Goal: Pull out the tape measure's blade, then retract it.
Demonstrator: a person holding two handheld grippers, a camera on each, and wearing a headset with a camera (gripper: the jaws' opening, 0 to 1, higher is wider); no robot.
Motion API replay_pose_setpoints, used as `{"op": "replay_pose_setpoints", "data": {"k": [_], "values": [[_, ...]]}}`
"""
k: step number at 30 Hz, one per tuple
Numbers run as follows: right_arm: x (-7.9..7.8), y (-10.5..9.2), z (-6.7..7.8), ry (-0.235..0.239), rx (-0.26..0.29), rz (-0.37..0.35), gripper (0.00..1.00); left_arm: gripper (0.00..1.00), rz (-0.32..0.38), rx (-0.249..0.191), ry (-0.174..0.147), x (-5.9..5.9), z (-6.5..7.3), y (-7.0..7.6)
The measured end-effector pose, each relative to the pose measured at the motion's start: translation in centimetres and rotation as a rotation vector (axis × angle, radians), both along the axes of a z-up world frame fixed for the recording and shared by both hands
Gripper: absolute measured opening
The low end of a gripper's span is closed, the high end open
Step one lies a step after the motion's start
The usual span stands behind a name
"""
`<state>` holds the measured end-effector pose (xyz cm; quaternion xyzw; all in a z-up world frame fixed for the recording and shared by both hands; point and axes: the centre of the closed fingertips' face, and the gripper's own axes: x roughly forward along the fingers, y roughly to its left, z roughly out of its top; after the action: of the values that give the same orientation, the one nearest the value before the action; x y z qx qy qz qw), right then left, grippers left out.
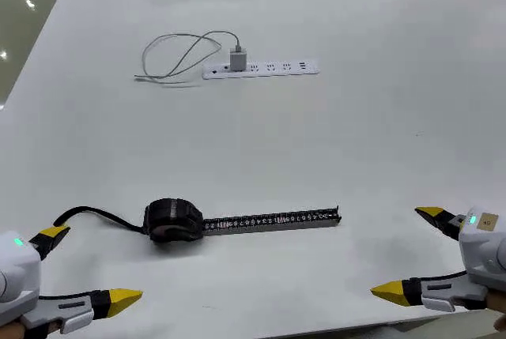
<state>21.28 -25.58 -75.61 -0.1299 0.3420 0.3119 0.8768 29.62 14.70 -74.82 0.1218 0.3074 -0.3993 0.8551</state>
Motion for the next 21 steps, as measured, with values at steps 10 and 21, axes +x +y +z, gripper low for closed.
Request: {"op": "replay_pose_setpoints", "data": {"k": [10, 21], "values": [[-0.40, -0.05, 0.02, 0.015, -0.004, 0.013, 0.99, 0.99, -0.008, 0.027, 0.011, 0.06, -0.36, 0.27], [-0.39, -0.14, 0.03, 0.025, -0.010, 0.026, 0.99, 0.99, -0.028, 0.038, 0.014, -0.09, -0.31, -0.25]]}}
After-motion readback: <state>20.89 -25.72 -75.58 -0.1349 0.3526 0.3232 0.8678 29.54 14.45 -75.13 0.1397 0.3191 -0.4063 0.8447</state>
